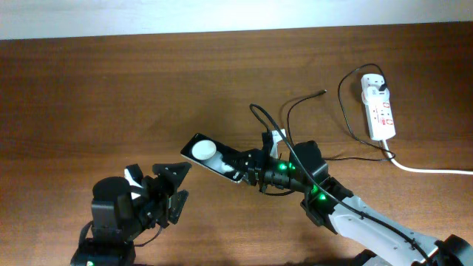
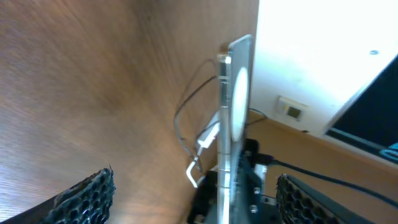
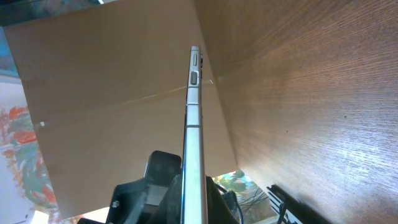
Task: Plug charger to phone and switch on socket
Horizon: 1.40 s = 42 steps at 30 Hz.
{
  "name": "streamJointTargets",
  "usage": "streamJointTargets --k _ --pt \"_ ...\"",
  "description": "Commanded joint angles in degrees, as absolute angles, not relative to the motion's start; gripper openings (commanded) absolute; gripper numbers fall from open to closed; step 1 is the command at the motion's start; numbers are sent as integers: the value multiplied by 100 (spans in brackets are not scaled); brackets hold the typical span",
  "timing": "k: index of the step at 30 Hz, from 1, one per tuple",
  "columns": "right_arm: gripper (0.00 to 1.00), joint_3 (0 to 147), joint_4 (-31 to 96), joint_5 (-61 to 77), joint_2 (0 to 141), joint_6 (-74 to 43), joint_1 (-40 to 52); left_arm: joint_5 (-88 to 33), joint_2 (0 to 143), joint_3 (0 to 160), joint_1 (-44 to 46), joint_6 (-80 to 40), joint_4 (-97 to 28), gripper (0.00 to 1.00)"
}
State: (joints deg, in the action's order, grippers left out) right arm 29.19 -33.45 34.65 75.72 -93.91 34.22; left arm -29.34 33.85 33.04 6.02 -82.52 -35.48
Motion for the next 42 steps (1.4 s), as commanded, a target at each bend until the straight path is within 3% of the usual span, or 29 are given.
streamJointTargets --k 1,4,13,15,20,30,32,35,40,42 --pt "4 3002 -3430 3527 7537 -9769 3623 -3068 3511 3256 585 -8678 -3203 84" --pt "4 3002 -3433 3229 7537 -10060 3874 -3087 3638 3256 591 -8678 -3190 70" --pt "4 3002 -3441 3083 7537 -10621 4178 -3065 4134 3256 967 -8722 -2720 63" --pt "4 3002 -3454 3085 7537 -10687 4178 -3065 4274 3256 965 -8761 -2718 54" --pt "4 3002 -3457 3079 7537 -10704 4178 -3070 4517 3256 976 -9085 -2521 44" --pt "4 3002 -3494 2864 7537 -10709 4185 -3323 4915 3256 1240 -9087 -2016 38" --pt "4 3002 -3500 2860 7537 -10899 4254 -3328 5024 3256 1275 -9087 -2018 25" --pt "4 3002 -3496 2777 7537 -10897 4348 -3323 5057 3256 1275 -9087 -2016 16" --pt "4 3002 -3498 2801 7537 -10897 4355 -3164 5057 3256 1275 -9085 -2018 13" --pt "4 3002 -3498 2803 7537 -10897 4355 -2995 5057 3256 1275 -9085 -2016 17"
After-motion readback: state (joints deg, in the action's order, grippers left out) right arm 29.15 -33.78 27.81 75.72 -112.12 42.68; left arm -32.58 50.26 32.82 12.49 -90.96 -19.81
